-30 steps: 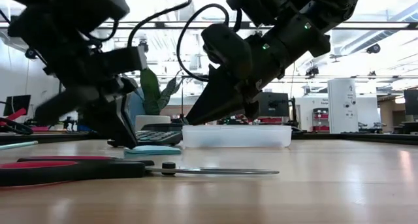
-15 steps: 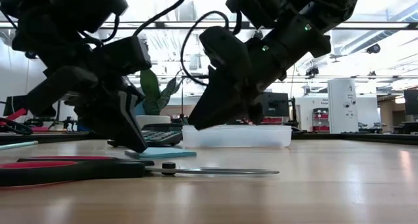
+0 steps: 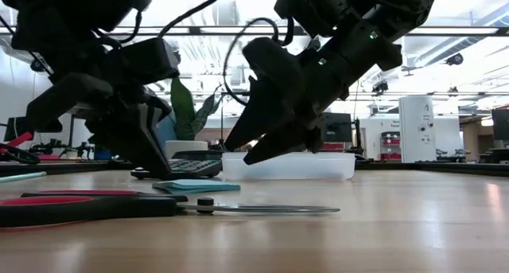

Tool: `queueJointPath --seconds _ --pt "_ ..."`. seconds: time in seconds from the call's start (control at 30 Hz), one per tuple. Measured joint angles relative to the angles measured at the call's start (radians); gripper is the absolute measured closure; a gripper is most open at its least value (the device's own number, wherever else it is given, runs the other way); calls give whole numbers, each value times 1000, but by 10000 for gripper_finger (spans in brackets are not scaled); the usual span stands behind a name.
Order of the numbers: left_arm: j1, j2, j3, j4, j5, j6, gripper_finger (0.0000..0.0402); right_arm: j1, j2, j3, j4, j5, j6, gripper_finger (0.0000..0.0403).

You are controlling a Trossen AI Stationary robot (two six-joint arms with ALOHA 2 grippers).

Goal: Pack school essentials
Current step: Put the blue sticky note into the supplies box

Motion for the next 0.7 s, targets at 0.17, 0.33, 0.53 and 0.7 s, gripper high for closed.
queueJointPath --seconds 0.17,0.33,0.53,0.7 --pt "0 -54 0 -121 -46 -7 401 17 0 0 -13 2 -161 169" --pt "2 -83 -21 -174 -113 -6 401 18 0 -1 -44 -2 -176 188" --pt "6 -39 -38 -104 -120 -5 401 18 0 -6 -44 -1 -139 192" --pt "13 27 -33 -21 -123 -6 401 18 0 -7 -38 -1 -137 180"
